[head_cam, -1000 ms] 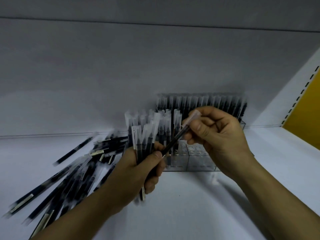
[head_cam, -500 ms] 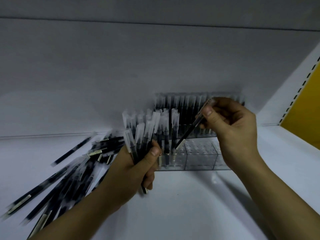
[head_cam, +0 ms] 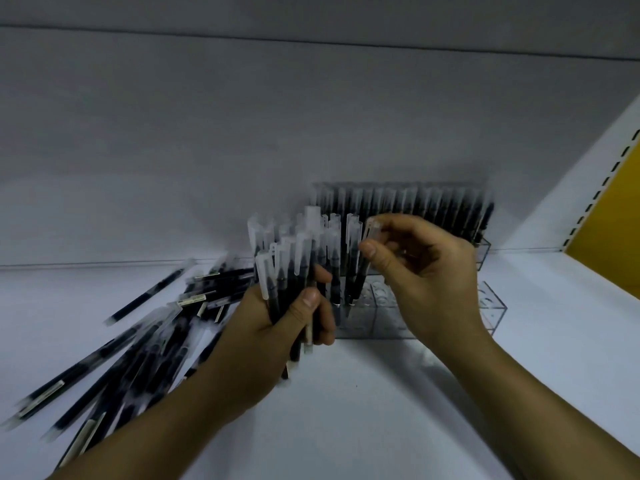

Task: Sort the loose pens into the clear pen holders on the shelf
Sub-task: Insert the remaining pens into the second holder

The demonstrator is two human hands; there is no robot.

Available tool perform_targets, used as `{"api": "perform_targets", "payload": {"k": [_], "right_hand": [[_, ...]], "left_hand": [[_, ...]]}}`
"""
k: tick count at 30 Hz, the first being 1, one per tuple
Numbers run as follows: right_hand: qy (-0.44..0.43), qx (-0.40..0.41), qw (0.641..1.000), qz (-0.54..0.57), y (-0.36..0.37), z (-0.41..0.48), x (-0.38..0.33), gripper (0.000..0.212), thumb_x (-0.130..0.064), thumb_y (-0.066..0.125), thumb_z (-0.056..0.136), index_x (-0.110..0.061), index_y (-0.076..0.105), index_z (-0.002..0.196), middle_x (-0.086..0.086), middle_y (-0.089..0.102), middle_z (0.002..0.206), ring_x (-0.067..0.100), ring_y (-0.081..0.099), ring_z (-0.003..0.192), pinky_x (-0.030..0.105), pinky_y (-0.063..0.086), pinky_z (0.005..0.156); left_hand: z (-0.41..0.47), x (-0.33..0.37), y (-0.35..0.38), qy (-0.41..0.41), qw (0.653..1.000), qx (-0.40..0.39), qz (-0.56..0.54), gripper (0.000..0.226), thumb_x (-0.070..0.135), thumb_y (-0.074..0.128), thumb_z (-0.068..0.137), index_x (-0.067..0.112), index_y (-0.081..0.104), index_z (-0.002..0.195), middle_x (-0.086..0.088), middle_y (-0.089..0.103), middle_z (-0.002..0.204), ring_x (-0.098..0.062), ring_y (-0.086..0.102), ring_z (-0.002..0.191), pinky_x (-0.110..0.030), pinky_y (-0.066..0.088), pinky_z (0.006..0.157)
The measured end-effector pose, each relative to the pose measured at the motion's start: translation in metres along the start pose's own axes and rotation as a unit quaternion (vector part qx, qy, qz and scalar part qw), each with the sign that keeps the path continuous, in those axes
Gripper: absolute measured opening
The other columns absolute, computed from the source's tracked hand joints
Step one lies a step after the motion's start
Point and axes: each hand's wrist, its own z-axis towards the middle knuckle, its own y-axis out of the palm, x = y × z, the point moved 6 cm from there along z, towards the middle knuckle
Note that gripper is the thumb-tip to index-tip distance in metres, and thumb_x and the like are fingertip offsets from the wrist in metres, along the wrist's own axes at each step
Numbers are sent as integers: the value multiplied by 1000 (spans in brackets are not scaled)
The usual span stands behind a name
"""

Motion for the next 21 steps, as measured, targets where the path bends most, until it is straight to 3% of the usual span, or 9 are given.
{"api": "perform_targets", "payload": {"k": [5,9,14,16,19,21], "right_hand": [[11,-22,1000,-10,8,-1,2,25,-14,80,85,-21,74,108,-7,73,89,17,70,81,32,61,71],[2,-31,999,-32,11,-6,0,28,-11,83,84,-21,71,108,-10,70,87,14,69,81,18,53,65],[1,-18,1000,1,2,-7,-3,24,-19,77,90,-22,65,110,-5,63,81,19,59,66,29,49,56],[-20,-32,999,30,1,-8,-8,19,-26,73,91,-21,67,108,-4,61,77,17,51,57,33,45,50],[-23,-85,990,111,5,-9,-15,25,-29,75,89,-13,70,108,1,69,84,34,50,52,44,44,45],[-16,-119,982,146,10,-8,-17,24,-28,79,85,-12,73,103,7,72,92,32,47,46,41,43,41]], "left_hand": [[-1,6,5,3,1000,-5,2,28,29,48,96,11,61,113,-4,76,93,-17,70,67,-20,50,52],[-1,8,5,4,1000,8,-2,29,23,47,90,6,63,107,-1,77,88,-13,71,66,-18,52,54],[0,-2,-2,14,1000,15,-1,20,24,51,97,13,67,104,-12,72,85,-26,70,74,-30,57,68],[-1,0,2,31,999,-9,33,19,23,49,96,22,68,101,-10,70,82,-23,67,70,-30,55,66],[-5,3,9,30,997,-29,65,20,23,50,99,17,67,91,0,71,76,-10,65,64,-19,49,56],[-3,-1,9,18,996,-27,78,19,25,51,100,19,67,91,2,72,77,-11,67,65,-22,52,56]]}}
